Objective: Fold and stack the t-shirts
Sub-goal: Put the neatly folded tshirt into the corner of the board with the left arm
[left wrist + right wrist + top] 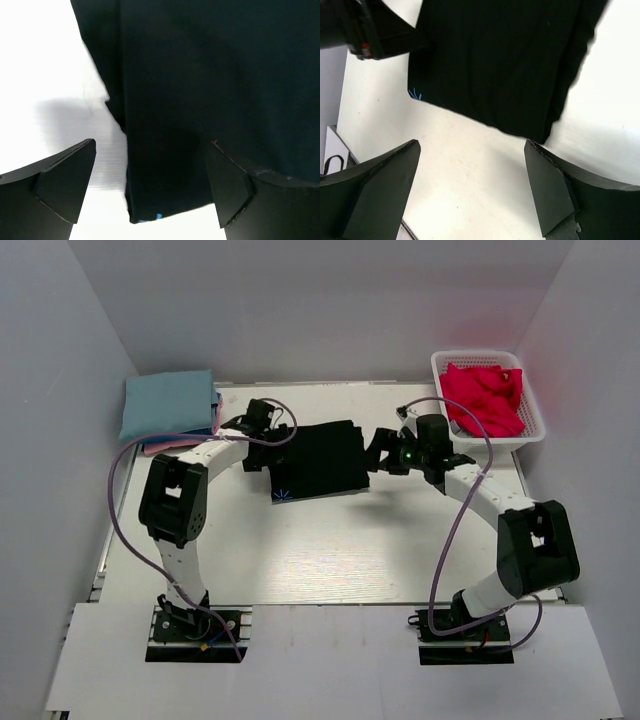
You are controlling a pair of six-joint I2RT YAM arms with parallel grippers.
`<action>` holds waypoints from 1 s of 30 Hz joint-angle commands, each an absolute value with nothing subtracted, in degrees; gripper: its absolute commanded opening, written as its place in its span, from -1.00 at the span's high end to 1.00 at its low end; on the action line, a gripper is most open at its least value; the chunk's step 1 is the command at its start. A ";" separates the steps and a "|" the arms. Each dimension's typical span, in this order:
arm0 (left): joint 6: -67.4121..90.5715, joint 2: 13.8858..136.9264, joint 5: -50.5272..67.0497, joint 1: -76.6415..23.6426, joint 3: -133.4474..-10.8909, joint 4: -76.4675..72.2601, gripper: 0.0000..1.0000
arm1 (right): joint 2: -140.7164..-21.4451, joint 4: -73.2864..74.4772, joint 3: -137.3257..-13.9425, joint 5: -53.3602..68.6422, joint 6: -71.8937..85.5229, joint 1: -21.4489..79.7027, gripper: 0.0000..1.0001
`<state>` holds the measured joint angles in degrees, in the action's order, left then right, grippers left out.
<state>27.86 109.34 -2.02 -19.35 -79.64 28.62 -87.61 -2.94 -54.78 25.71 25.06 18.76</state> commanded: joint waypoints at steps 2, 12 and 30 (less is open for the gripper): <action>28.65 111.79 -3.43 -20.30 -78.66 28.40 -1.00 | -82.97 -1.06 -53.44 24.26 23.91 18.54 -0.81; 28.12 120.66 -2.55 -22.49 -81.11 26.09 -0.46 | -81.48 1.48 -51.94 18.82 21.18 18.37 -0.81; 10.03 115.06 -22.75 -22.59 -96.25 31.47 1.00 | -75.52 0.70 -44.22 0.27 20.57 17.58 -0.81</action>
